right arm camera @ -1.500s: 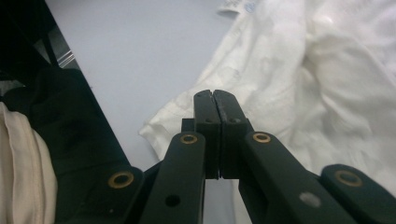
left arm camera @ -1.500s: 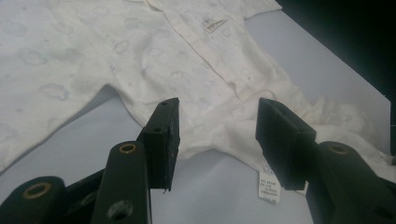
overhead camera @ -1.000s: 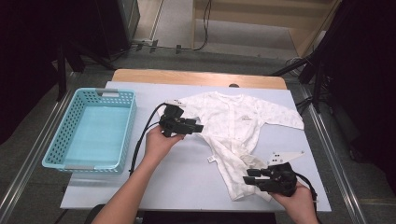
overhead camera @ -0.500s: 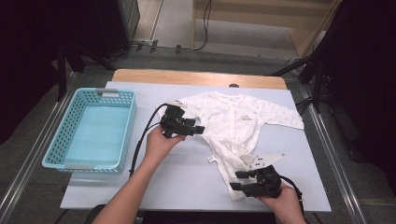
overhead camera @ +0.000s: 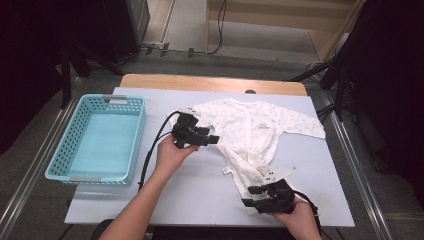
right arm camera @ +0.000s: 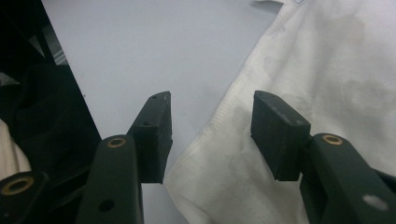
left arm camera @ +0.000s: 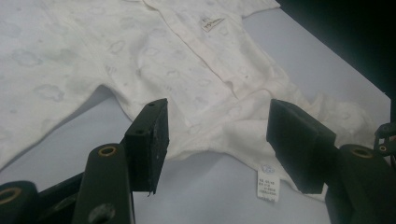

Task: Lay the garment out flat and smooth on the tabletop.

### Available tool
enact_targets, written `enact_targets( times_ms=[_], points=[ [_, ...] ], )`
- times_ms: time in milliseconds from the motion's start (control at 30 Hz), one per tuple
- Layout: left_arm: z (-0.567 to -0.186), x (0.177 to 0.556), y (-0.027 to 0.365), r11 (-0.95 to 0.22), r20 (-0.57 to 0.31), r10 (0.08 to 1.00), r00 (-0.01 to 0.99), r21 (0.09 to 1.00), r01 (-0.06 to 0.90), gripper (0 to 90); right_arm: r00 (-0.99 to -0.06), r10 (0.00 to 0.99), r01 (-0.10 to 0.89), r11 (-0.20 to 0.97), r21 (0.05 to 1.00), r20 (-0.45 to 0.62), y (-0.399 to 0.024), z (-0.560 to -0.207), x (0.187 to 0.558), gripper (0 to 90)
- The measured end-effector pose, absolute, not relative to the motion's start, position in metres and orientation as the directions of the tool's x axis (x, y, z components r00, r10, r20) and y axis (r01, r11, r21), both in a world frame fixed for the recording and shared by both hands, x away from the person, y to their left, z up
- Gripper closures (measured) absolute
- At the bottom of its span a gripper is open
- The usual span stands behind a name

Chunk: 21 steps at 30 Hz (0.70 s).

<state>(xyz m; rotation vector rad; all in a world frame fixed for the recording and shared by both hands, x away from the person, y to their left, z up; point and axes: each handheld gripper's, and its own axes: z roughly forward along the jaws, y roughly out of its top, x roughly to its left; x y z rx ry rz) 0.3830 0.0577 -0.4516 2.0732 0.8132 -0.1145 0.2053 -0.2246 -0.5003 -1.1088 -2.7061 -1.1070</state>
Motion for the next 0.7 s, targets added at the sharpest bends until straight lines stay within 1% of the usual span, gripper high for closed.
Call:
enact_targets(
  times_ms=[133, 233, 300, 400, 467, 500, 567, 700],
  points=[
    [-0.4510, 0.3841, 0.0605, -0.393, -0.365, 0.513, 0.777, 0.705, 0.590, 39.7, -0.756, 0.612, 0.609, 0.525, 0.595, 0.234, -0.2192, -0.5059, 0.2043, 48.7],
    [-0.4509, 0.3846, 0.0629, -0.387, -0.367, 0.515, 0.775, 0.707, 0.592, 39.7, -0.754, 0.616, 0.606, 0.519, 0.603, 0.227, -0.2198, -0.5082, 0.2040, 55.3],
    [-0.4504, 0.3847, 0.0639, -0.381, -0.369, 0.520, 0.770, 0.707, 0.596, 39.7, -0.751, 0.624, 0.603, 0.515, 0.609, 0.216, -0.2193, -0.5095, 0.2022, 61.3],
    [-0.4501, 0.3846, 0.0647, -0.376, -0.370, 0.521, 0.769, 0.709, 0.596, 39.7, -0.745, 0.643, 0.600, 0.526, 0.602, 0.181, -0.2182, -0.5095, 0.2007, 74.7],
    [-0.4501, 0.3846, 0.0650, -0.381, -0.367, 0.521, 0.770, 0.708, 0.595, 39.7, -0.738, 0.650, 0.608, 0.525, 0.596, 0.180, -0.2188, -0.5095, 0.2024, 81.7],
    [-0.4503, 0.3848, 0.0651, -0.383, -0.366, 0.521, 0.771, 0.707, 0.595, 39.7, -0.735, 0.652, 0.614, 0.524, 0.591, 0.186, -0.2193, -0.5095, 0.2034, 83.7],
    [-0.4505, 0.3849, 0.0650, -0.384, -0.364, 0.521, 0.772, 0.708, 0.593, 39.9, -0.734, 0.646, 0.622, 0.513, 0.592, 0.210, -0.2211, -0.5105, 0.2061, 86.2],
    [-0.4503, 0.3854, 0.0657, -0.380, -0.363, 0.523, 0.771, 0.710, 0.593, 40.3, -0.709, 0.653, 0.661, 0.485, 0.572, 0.266, -0.2227, -0.5091, 0.2098, 87.0]
  ],
)
